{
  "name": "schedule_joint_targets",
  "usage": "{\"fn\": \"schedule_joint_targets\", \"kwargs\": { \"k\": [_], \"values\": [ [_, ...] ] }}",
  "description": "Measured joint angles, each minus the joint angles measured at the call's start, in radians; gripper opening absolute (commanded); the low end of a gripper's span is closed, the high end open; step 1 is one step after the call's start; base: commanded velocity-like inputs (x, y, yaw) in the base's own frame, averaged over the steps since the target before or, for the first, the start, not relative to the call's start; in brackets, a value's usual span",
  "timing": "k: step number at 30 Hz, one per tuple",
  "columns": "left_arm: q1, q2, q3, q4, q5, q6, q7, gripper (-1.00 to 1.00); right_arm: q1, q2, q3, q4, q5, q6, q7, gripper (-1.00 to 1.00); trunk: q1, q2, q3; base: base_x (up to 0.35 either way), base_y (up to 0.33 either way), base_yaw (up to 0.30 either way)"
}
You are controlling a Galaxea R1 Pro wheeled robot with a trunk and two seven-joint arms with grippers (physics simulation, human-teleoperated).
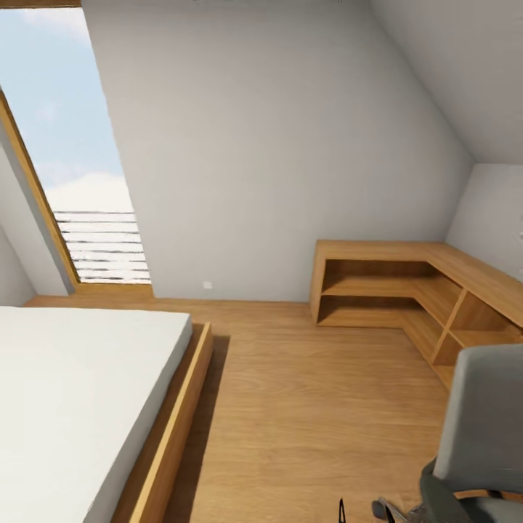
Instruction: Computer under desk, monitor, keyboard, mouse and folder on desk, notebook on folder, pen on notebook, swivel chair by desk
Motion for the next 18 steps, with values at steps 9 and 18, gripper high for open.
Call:
{"fn": "schedule_joint_targets", "kwargs": {
  "k": [9, 18],
  "values": [
    [0.0, 0.0, -0.001, 0.0, 0.0, 0.0, 0.0, 1.0, 0.0, 0.0, 0.0, 0.0, -0.001, 0.0, 0.004, 1.0, 0.0, 0.0, 0.004, 0.0, 0.108, -0.047],
    [0.0, 0.0, -0.001, 0.0, 0.0, 0.0, 0.0, 1.0, 0.0, 0.001, 0.0, 0.0, -0.001, 0.035, 0.007, 1.0, 0.0, 0.0, 0.004, 0.0, 0.133, -0.003]
  ]
}}
